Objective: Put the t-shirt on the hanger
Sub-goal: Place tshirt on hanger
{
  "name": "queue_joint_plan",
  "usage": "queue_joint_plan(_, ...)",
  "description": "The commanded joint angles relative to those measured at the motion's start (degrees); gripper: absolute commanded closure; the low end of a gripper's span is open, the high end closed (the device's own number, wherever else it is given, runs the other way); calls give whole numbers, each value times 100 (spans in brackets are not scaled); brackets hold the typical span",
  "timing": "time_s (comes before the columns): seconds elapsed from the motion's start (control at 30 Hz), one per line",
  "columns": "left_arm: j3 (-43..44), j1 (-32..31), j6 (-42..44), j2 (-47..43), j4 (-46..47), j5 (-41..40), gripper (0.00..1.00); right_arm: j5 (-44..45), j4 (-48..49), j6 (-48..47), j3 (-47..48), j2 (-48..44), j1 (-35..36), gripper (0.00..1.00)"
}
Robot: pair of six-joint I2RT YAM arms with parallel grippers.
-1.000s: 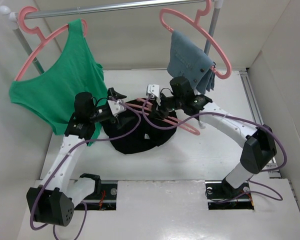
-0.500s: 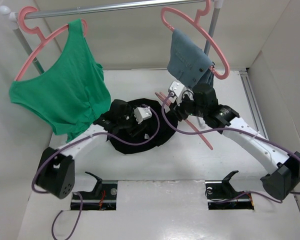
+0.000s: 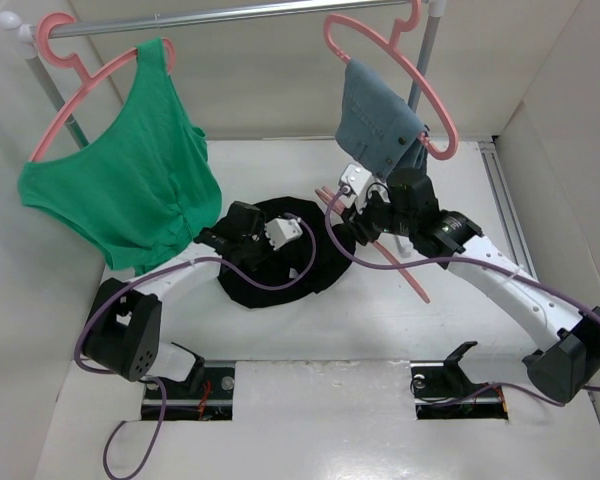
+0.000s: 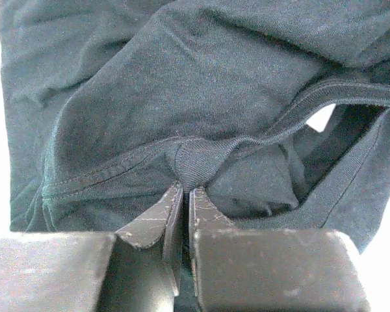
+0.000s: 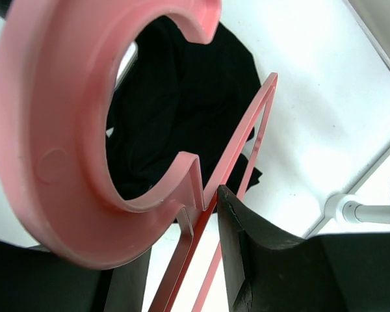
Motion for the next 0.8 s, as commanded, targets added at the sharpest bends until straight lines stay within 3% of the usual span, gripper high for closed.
queue_joint_plan(0.0, 337, 0, 48, -147, -321, 69, 100, -282, -53, -178, 303, -65, -28, 100)
queue_joint_plan(0.2, 495, 122, -144, -253, -480, 324, 100, -749, -220, -354, 479, -3, 25, 100)
queue_joint_plan(0.37, 1644, 606, -479, -253, -998, 974, 100, -1522, -790, -627, 689, -187, 77, 100)
queue_joint_plan(0.5, 1884, 606, -400, -192, -1218, 1282, 100, -2111, -906, -680, 629, -555, 130, 100)
queue_joint_plan(0.77, 2042, 606, -523, -139, -1157, 1494, 100, -2744, -53, -407, 197, -636, 183, 100)
